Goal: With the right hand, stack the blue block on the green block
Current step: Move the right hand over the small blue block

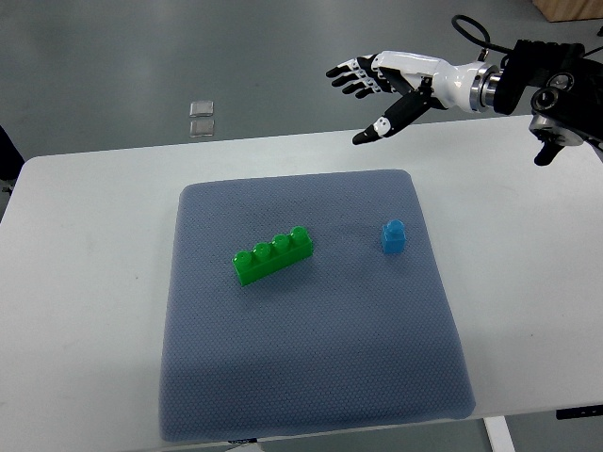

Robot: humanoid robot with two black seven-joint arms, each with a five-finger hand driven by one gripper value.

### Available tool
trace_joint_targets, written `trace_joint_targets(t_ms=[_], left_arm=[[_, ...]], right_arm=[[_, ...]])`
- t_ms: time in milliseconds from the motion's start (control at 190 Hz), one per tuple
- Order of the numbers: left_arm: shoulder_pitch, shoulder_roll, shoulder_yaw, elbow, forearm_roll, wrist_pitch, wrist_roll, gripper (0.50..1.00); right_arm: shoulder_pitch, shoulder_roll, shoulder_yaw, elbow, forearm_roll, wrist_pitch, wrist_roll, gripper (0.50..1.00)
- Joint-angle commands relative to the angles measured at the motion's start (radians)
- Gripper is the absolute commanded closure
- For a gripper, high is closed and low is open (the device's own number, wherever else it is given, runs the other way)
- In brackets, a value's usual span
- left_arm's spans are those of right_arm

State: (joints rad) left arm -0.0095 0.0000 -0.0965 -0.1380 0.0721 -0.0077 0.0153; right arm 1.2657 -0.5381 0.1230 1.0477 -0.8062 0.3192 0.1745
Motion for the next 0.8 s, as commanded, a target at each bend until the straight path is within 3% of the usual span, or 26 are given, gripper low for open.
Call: trace_joint_targets(t_ms=[0, 247, 326, 557, 793], left_arm=[[-0.001, 0.000, 0.000, 0.000, 0.000, 0.000, 0.000, 0.500], [-0.001, 0.000, 0.001, 0.000, 0.000, 0.000, 0.000, 0.500], [0.000, 0.000, 0.000, 0.000, 0.000, 0.000, 0.000, 0.500], [-0.001, 0.000, 0.001, 0.000, 0.000, 0.000, 0.000, 0.500], [-0.001, 0.000, 0.000, 0.000, 0.000, 0.000, 0.000, 0.500]], right_arm=[[0.009, -0.002, -0.083, 0.043, -0.106, 0.012, -0.018, 0.587], [0.001, 0.052, -0.207, 0.049, -0.303, -0.019, -0.026, 0.587], [-0.002, 0.058, -0.220, 0.048, -0.349, -0.040, -0.058, 0.587], [0.000, 0.056, -0.249, 0.041, -0.384, -0.043, -0.122, 0.587], [-0.003, 0.064, -0.263, 0.043, -0.381, -0.038, -0.142, 0.587]])
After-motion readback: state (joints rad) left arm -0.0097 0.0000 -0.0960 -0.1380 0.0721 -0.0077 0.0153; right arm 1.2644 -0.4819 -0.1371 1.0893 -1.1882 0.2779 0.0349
